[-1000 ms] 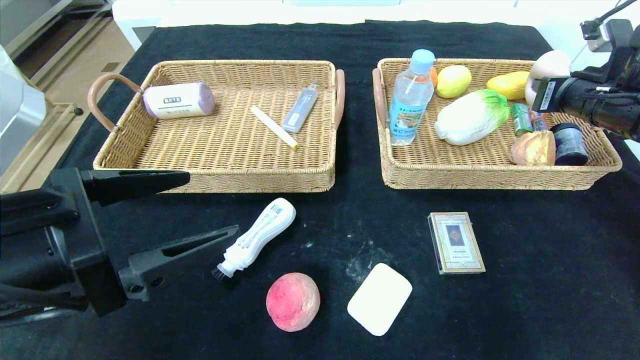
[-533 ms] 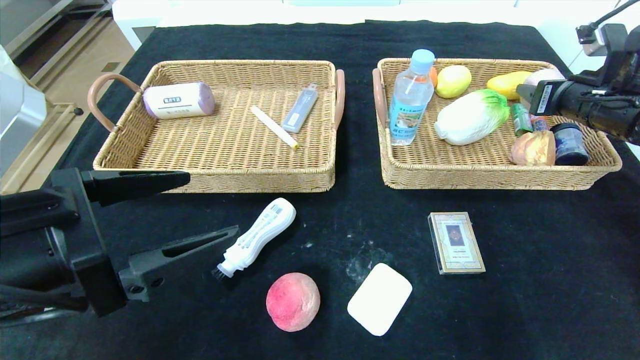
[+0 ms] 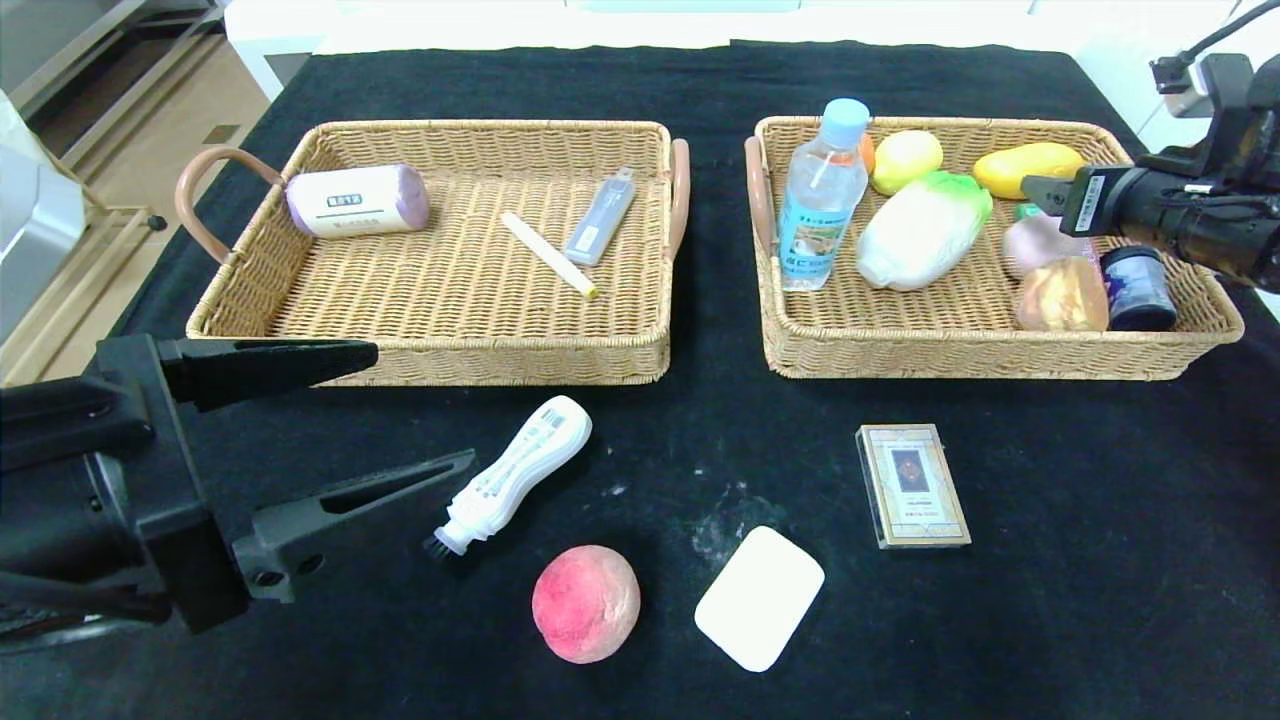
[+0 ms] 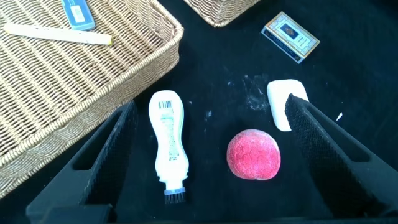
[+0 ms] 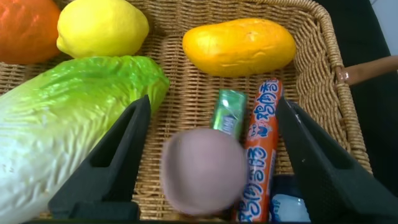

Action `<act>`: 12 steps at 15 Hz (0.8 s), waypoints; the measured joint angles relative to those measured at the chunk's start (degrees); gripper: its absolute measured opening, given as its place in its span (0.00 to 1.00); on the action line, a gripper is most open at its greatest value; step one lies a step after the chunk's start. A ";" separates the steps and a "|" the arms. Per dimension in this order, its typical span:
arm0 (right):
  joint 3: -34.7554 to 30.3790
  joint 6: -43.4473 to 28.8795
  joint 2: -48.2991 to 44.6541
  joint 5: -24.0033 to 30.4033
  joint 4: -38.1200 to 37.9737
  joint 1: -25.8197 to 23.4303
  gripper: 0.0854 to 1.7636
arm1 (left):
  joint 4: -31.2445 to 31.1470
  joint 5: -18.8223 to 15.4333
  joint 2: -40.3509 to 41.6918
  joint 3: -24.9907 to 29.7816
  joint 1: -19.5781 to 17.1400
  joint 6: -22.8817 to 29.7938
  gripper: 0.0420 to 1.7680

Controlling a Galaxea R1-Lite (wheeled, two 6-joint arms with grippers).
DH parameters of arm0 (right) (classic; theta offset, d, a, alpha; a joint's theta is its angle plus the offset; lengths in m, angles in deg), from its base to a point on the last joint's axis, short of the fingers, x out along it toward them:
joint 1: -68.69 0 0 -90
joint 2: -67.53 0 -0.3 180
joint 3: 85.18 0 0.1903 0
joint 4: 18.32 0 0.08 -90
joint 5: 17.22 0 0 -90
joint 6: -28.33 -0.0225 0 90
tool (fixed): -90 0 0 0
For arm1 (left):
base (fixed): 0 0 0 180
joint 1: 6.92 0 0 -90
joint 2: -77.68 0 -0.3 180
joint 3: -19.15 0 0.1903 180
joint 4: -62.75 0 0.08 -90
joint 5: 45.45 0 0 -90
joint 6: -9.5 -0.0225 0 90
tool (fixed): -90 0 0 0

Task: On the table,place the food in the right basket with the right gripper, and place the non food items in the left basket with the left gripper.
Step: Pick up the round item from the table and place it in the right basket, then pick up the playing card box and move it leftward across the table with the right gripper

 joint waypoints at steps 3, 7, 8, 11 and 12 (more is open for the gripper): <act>-0.69 -0.02 -2.61 0.00 -4.63 0.49 0.87 | 0.09 0.00 0.00 -0.02 0.00 0.01 0.97; -3.06 -0.15 -8.24 -0.07 -13.26 2.36 0.91 | 0.07 0.00 0.05 -0.02 0.00 0.00 0.97; -3.84 -0.44 -9.73 -0.20 -15.57 3.33 0.92 | 0.05 0.00 0.06 -0.02 0.00 0.00 0.97; -6.02 -2.18 -13.36 -1.56 -21.09 6.80 0.93 | -0.02 0.00 0.24 -0.02 0.00 0.00 0.97; -6.42 -2.78 -14.25 -3.19 -22.94 8.16 0.94 | 0.00 0.00 0.24 -0.02 0.00 0.00 0.97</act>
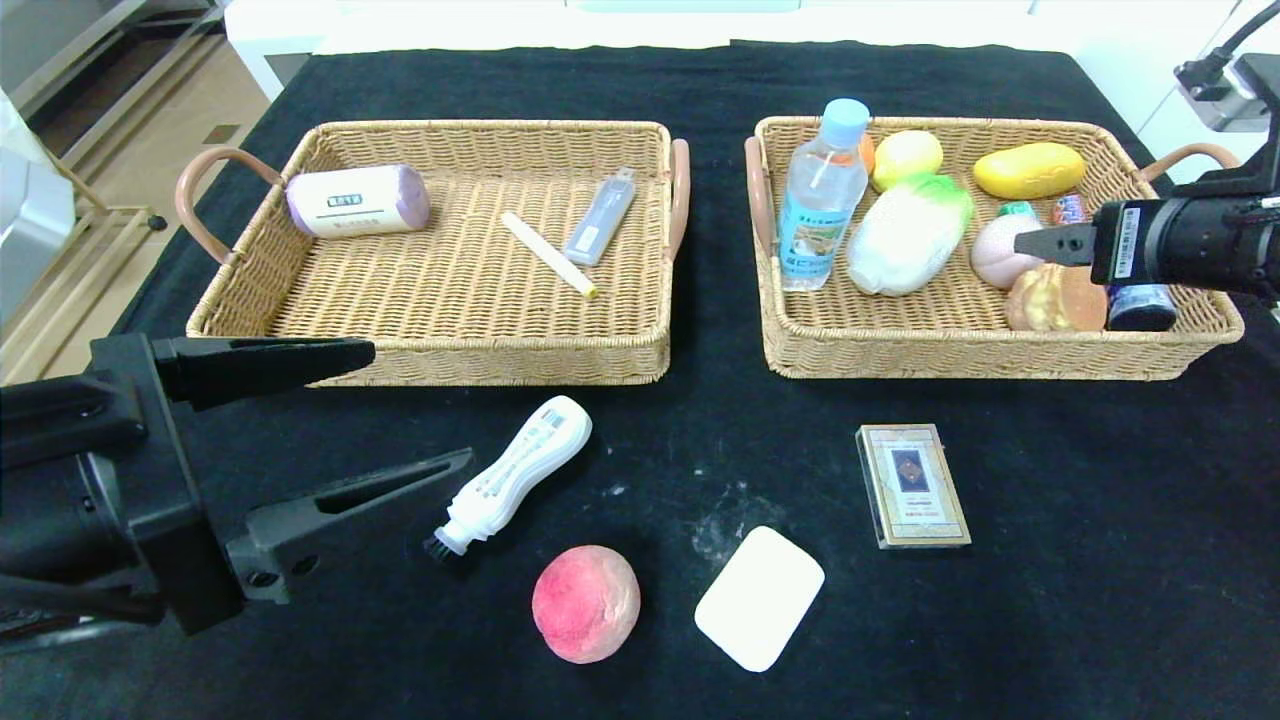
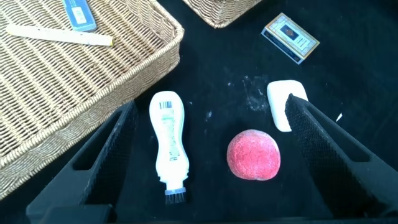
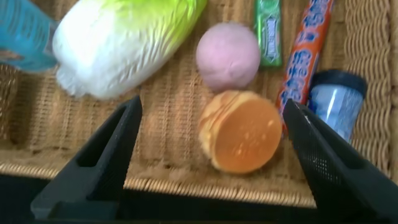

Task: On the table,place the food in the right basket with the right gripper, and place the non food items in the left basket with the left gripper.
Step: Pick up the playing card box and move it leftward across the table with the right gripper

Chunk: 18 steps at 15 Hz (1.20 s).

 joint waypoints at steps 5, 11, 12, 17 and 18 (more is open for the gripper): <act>-1.22 -4.71 -3.52 -4.29 -9.92 7.01 0.95 | -0.02 0.00 0.00 0.00 0.00 0.00 0.97; -2.86 -12.87 -5.16 -7.94 -19.05 16.52 0.96 | 0.00 0.00 0.00 0.00 0.00 0.00 0.97; -3.69 -13.39 -5.10 -8.07 -19.22 17.53 0.96 | 0.00 -0.02 0.00 0.02 0.00 -0.05 0.97; -6.86 -15.26 -3.24 -11.02 -19.43 22.74 0.96 | -0.02 -0.06 -0.07 0.10 0.04 -0.02 0.97; -7.01 -15.43 -2.78 -11.13 -19.86 23.41 0.96 | 0.00 -0.06 -0.09 0.10 0.09 -0.02 0.97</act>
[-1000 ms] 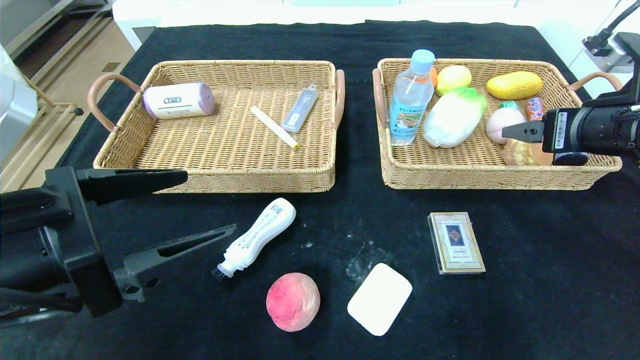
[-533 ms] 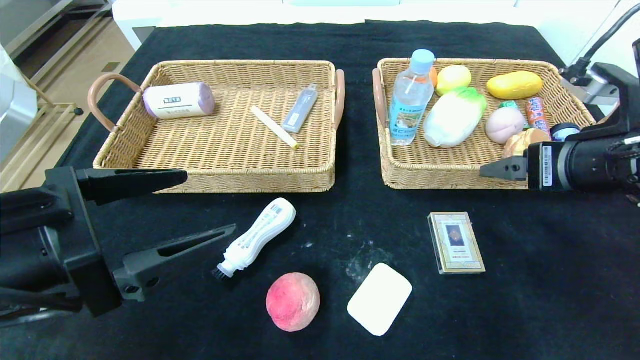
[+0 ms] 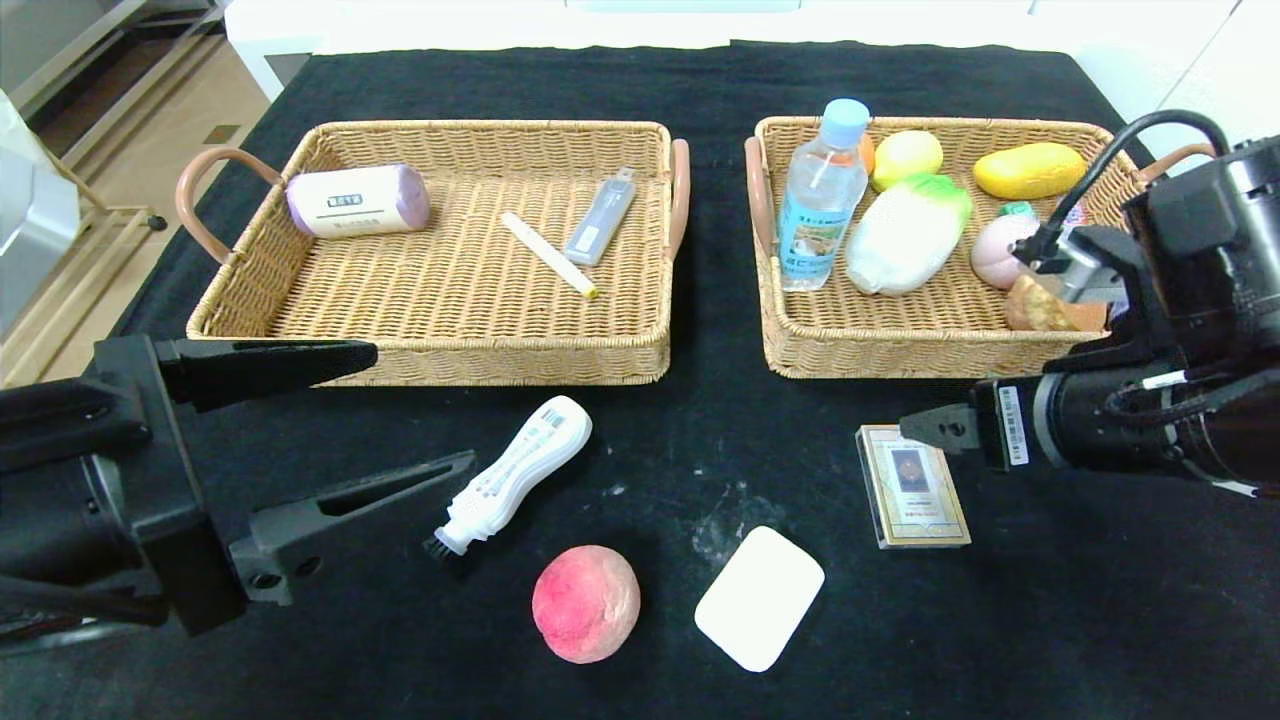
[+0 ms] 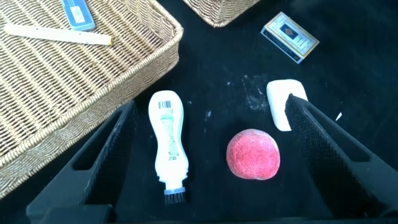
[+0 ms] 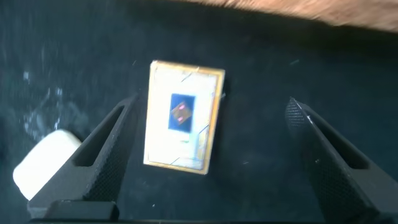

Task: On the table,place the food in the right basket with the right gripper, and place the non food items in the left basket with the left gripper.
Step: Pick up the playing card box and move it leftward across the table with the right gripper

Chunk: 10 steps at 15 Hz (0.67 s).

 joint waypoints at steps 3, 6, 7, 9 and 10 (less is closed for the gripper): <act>-0.05 -1.57 2.04 -0.11 -1.79 1.87 0.96 | -0.02 0.00 -0.02 0.00 -0.05 0.04 0.97; -0.09 -2.40 3.91 -0.12 -1.93 3.00 0.96 | -0.02 0.04 -0.07 0.00 0.00 0.02 0.97; -0.09 -2.47 4.30 -0.12 -1.95 3.24 0.96 | -0.02 0.04 -0.07 0.00 0.00 0.02 0.97; -0.11 -2.51 5.07 -0.12 -2.06 3.55 0.96 | -0.02 0.06 -0.07 0.00 -0.05 0.04 0.97; -0.16 -2.54 5.51 -0.12 -2.36 3.58 0.96 | -0.02 0.06 -0.07 0.00 -0.05 0.04 0.97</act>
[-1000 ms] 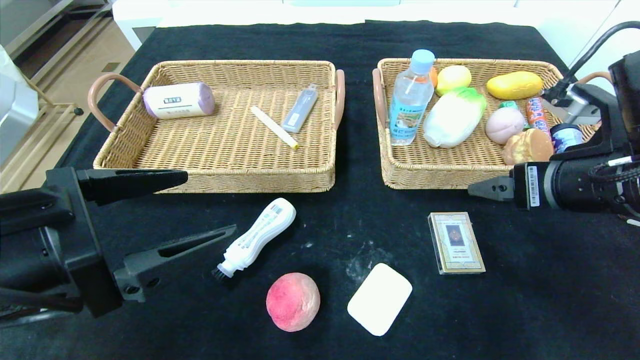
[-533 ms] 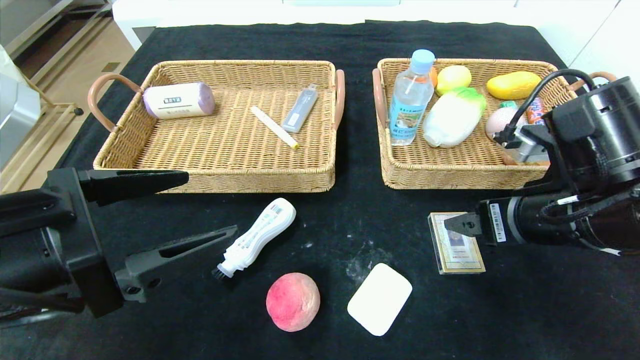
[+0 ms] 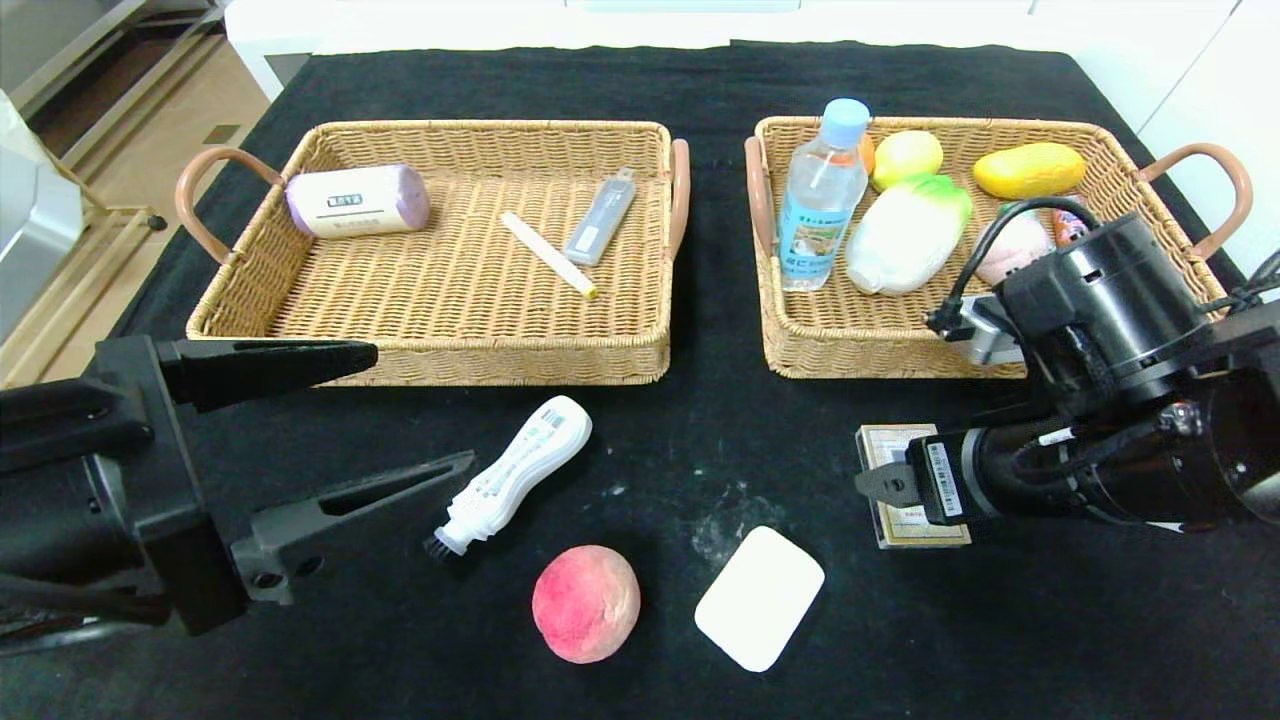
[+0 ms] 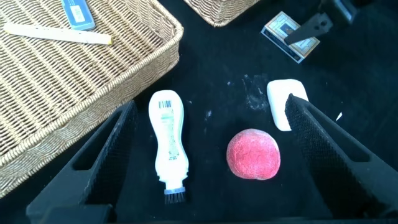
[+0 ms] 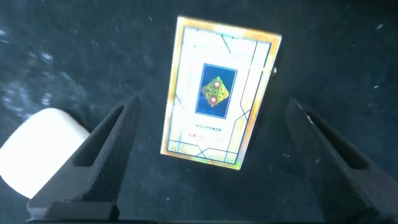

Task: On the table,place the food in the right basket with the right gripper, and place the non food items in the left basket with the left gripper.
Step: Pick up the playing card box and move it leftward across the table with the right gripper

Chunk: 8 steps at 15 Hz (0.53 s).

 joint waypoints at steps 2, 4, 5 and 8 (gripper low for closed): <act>-0.04 -0.38 0.96 0.00 -0.33 0.09 0.96 | 0.02 0.00 0.02 0.00 0.00 -0.01 0.97; -0.06 -0.41 1.74 -0.85 -0.30 0.09 0.96 | 0.02 0.00 0.07 0.00 -0.02 -0.01 0.97; -0.06 -0.46 2.12 -1.17 -0.35 0.09 0.96 | 0.00 0.00 0.07 0.00 -0.02 -0.01 0.97; 0.00 -0.46 2.79 -1.27 -0.38 0.22 0.97 | 0.00 0.00 0.16 0.00 -0.04 -0.01 0.97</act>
